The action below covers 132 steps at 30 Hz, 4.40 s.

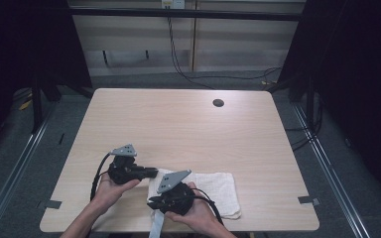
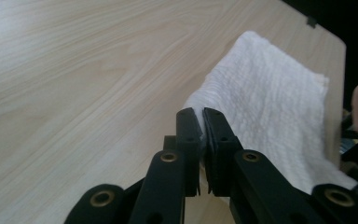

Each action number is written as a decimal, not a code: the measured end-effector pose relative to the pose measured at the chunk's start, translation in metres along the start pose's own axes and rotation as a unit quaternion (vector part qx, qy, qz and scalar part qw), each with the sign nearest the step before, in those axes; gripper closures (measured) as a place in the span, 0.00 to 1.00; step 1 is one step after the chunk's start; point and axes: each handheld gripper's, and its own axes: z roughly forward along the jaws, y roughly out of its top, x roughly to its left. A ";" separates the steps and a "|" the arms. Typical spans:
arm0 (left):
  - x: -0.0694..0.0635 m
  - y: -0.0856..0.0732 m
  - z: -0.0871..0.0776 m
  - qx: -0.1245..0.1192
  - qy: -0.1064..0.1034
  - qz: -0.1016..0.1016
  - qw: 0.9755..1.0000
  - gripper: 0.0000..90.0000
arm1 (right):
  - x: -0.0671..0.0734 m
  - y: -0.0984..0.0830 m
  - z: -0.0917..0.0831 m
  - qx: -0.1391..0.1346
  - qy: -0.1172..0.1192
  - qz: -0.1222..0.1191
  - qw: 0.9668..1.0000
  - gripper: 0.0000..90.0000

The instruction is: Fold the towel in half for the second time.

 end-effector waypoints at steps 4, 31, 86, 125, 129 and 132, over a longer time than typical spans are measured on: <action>0.005 0.000 -0.006 -0.010 -0.005 -0.009 1.000 0.95 | 0.000 0.008 0.004 -0.002 0.000 -0.002 1.000 0.93; 0.018 0.006 -0.051 -0.048 0.011 -0.015 0.999 0.95 | 0.007 0.051 0.018 -0.036 0.002 -0.016 0.999 0.93; -0.015 0.050 0.054 -0.001 -0.032 -0.001 0.999 0.95 | -0.010 -0.031 -0.056 -0.067 -0.103 0.076 0.990 0.92; -0.029 0.057 0.098 -0.017 -0.061 0.009 0.998 0.69 | -0.020 -0.100 -0.095 0.007 -0.158 0.128 0.979 0.63; -0.031 0.056 0.085 -0.013 -0.046 0.027 0.999 0.65 | -0.024 -0.102 -0.105 -0.012 -0.164 0.138 0.977 0.62; -0.032 0.053 0.076 -0.015 -0.036 0.034 0.999 0.62 | -0.028 -0.101 -0.113 -0.024 -0.171 0.141 0.975 0.61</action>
